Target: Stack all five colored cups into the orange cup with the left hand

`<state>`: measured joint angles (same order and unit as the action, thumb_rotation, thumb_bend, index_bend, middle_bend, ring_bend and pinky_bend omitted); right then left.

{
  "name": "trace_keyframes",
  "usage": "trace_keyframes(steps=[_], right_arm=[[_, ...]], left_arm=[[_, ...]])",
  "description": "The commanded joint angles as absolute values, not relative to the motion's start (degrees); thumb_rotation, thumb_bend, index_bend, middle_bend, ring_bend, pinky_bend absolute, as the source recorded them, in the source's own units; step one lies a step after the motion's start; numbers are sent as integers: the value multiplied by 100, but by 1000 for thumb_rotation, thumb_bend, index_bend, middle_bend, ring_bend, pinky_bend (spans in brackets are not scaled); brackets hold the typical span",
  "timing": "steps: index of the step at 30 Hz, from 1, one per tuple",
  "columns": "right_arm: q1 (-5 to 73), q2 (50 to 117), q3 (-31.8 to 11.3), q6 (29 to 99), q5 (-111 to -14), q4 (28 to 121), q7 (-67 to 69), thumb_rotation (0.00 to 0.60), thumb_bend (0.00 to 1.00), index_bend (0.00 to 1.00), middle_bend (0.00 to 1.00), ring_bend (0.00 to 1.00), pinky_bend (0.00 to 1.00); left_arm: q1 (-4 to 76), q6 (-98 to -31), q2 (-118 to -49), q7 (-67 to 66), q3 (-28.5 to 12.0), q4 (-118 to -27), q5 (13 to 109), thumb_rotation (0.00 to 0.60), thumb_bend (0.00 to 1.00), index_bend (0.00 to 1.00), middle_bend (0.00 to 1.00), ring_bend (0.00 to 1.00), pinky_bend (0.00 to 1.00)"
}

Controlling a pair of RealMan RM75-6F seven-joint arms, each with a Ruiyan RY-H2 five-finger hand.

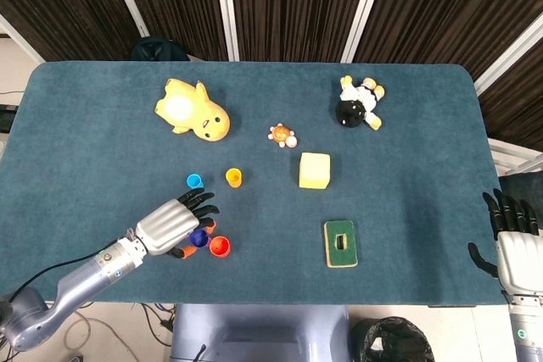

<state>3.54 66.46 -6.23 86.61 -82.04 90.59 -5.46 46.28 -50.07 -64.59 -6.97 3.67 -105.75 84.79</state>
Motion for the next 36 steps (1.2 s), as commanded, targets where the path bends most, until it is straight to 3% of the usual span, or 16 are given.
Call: trace_keyframes(steps=[1, 18, 30, 36], right_arm=[[349, 6643, -629, 8671, -8202, 9058, -536, 600, 373, 30, 44, 67, 0], [329, 6615, -673, 8713, -8168, 9056, -449, 600, 373, 30, 44, 67, 0], [322, 6621, -698, 8732, -8146, 9039, -429, 600, 373, 30, 44, 67, 0], [320, 6633, -699, 8736, -8143, 9031, -438, 600, 373, 31, 44, 67, 0]], left_arm=[[4596, -4988, -6652, -604, 392, -10375, 8566, 600, 336, 478, 196, 0, 45], [4658, -5045, -7395, -531, 189, -9883, 8849, 600, 335, 478, 198, 0, 45], [4676, -4902, -7397, -662, 146, -9934, 8680, 600, 332, 478, 195, 0, 44], [4707, -4763, -7370, -758, 154, -9959, 8587, 600, 282, 426, 185, 0, 42]])
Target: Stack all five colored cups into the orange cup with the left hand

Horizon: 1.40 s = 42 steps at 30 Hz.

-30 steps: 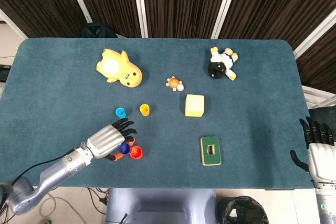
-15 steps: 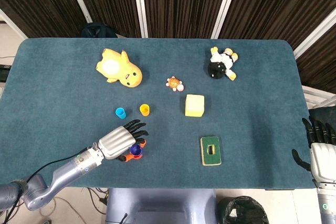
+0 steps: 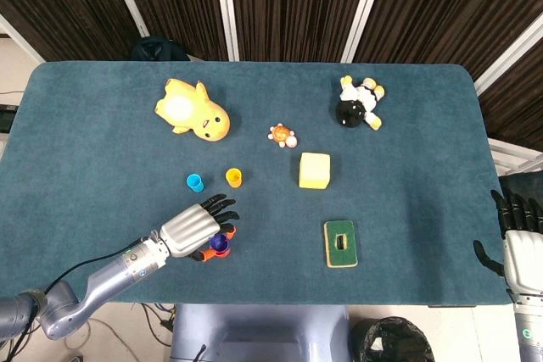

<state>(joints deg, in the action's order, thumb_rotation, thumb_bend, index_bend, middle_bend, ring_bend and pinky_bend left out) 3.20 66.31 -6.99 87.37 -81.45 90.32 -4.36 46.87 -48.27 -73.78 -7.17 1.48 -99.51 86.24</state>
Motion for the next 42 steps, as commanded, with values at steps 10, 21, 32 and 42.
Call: trace_keyframes(steps=[10, 21, 32, 42], right_arm=[[322, 6643, -720, 8727, -8106, 9023, -423, 600, 373, 33, 44, 67, 0], [308, 6636, -722, 8756, -8117, 9047, -422, 600, 374, 33, 44, 67, 0], [310, 6648, -710, 8750, -8132, 9071, -464, 600, 373, 34, 44, 67, 0], [323, 6666, -698, 8707, -8122, 9073, -498, 600, 374, 34, 44, 67, 0]], left_arm=[[4789, -4515, -7316, -952, 120, -10040, 8347, 600, 204, 185, 135, 0, 32], [4706, -4701, -6968, -1233, -20, -10338, 8025, 600, 204, 246, 139, 0, 34], [4392, -4913, -6562, -1120, 284, -10287, 8245, 600, 204, 324, 148, 0, 35], [4023, -5854, -6934, -573, -4, -9416, 8464, 600, 205, 316, 157, 0, 38]])
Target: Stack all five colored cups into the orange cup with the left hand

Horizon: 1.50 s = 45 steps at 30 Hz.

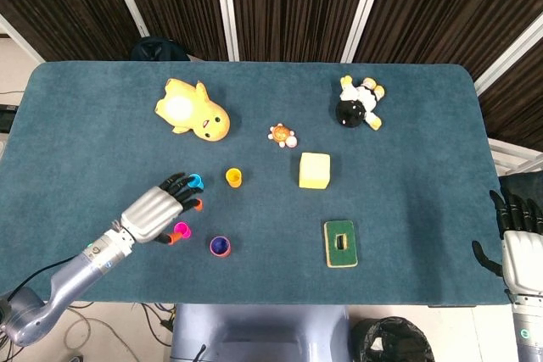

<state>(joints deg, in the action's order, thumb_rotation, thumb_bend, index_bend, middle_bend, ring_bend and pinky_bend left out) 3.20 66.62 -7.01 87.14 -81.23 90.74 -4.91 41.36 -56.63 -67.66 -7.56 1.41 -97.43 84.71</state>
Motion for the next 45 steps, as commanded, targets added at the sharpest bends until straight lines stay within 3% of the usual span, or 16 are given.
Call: trace_keyframes(steps=[1, 14, 23, 45], right_arm=[[327, 6673, -694, 8697, -8121, 9072, -506, 600, 374, 34, 44, 67, 0], [360, 6727, -685, 8624, -8090, 9048, -595, 600, 374, 34, 44, 67, 0], [343, 6702, -695, 8652, -8085, 9052, -554, 600, 373, 35, 44, 67, 0], [324, 6666, -752, 8680, -8022, 9005, -418, 600, 374, 36, 44, 67, 0]], left_arm=[[4031, -5845, -6984, -538, -72, -9309, 8374, 600, 205, 312, 157, 0, 39], [4744, -5064, -7340, -1125, -897, -8905, 7306, 600, 205, 297, 158, 0, 49], [5106, -4770, -7989, -1696, -1151, -8424, 6450, 600, 204, 298, 158, 0, 49], [5801, -4510, -9292, -2970, -1188, -7447, 5055, 600, 204, 290, 146, 0, 48]])
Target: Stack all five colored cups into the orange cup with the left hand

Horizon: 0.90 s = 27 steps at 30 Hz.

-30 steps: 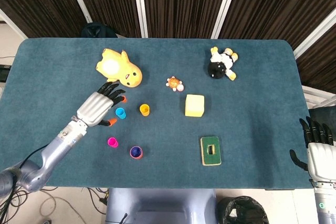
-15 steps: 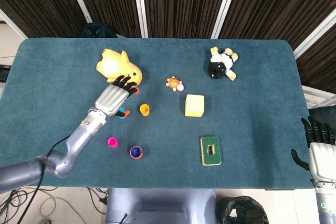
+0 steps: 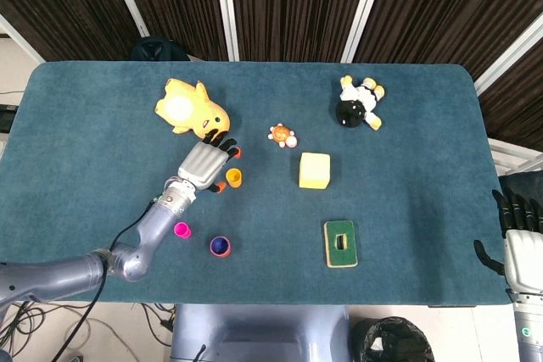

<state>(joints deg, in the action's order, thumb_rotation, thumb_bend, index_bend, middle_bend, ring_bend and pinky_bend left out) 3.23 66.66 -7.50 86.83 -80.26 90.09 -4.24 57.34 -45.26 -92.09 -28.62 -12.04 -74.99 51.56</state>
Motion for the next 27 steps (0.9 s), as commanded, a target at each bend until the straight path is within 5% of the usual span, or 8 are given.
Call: trace_keyframes(steps=[1, 27], right_arm=[[325, 6668, -754, 8677, -8019, 9000, -414, 600, 374, 36, 44, 67, 0], [333, 6667, -754, 8636, -7999, 8968, -374, 600, 374, 36, 44, 67, 0]], left_arm=[[5819, -4518, -9315, -3009, -1184, -7439, 5018, 600, 203, 290, 146, 0, 48], [6015, -4531, -9862, -3445, -983, -6757, 4633, 600, 216, 405, 194, 0, 48]])
